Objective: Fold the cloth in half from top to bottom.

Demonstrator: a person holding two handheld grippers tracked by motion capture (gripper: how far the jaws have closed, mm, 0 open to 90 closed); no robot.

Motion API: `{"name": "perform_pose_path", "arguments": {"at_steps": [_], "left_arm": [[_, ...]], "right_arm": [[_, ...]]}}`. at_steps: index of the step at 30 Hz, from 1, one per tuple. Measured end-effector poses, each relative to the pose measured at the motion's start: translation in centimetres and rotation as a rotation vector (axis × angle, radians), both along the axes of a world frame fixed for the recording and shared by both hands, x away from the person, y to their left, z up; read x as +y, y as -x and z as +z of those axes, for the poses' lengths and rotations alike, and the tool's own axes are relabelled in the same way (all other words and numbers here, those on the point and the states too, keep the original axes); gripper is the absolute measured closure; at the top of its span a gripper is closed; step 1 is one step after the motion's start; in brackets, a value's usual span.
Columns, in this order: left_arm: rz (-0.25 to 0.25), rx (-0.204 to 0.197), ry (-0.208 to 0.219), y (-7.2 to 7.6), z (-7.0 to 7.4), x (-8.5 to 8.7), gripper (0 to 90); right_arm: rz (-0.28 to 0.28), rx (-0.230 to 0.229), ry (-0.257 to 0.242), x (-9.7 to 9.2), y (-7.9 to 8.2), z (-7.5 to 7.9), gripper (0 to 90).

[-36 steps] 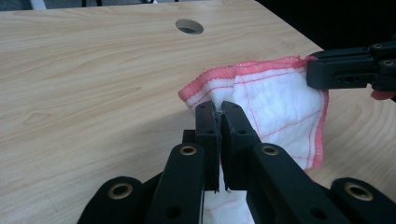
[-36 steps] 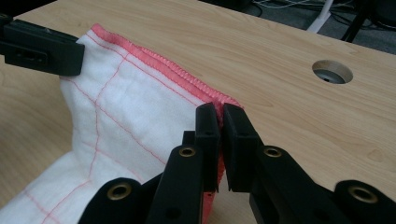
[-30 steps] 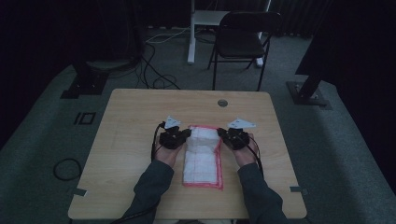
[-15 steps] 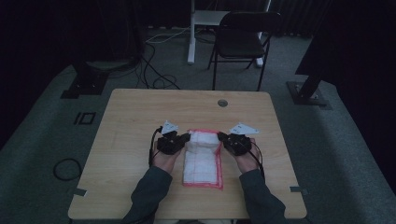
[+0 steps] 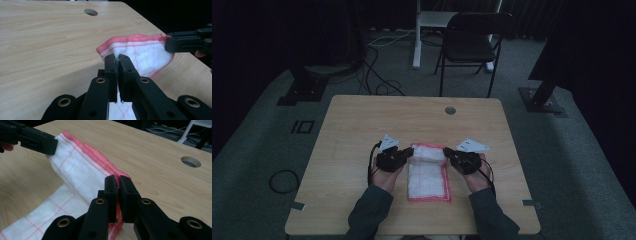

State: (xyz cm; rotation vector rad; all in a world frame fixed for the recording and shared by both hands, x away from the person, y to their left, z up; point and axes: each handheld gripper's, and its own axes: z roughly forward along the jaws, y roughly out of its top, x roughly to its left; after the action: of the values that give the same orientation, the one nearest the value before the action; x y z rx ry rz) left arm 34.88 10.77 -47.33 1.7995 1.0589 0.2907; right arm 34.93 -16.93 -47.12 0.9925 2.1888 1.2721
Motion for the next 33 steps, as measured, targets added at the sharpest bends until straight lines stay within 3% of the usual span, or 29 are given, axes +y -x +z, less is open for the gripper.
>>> {"name": "perform_pose_path", "arguments": {"at_steps": [15, 27, 33], "left_arm": [[-0.026, 0.047, -0.002, 3.3, -2.8, 0.4, 86.9], [-0.047, 0.104, -0.007, 5.2, -5.2, 0.2, 86.4], [-0.051, 0.113, -0.005, 5.5, -5.3, 0.5, 83.1]], "right_arm": [[0.044, 0.053, -0.001, -0.2, 2.8, -2.6, 85.6], [0.064, 0.089, 0.019, -0.5, 4.2, -4.2, 85.1], [0.07, 0.105, 0.03, -0.6, 4.5, -4.8, 85.1]]}}
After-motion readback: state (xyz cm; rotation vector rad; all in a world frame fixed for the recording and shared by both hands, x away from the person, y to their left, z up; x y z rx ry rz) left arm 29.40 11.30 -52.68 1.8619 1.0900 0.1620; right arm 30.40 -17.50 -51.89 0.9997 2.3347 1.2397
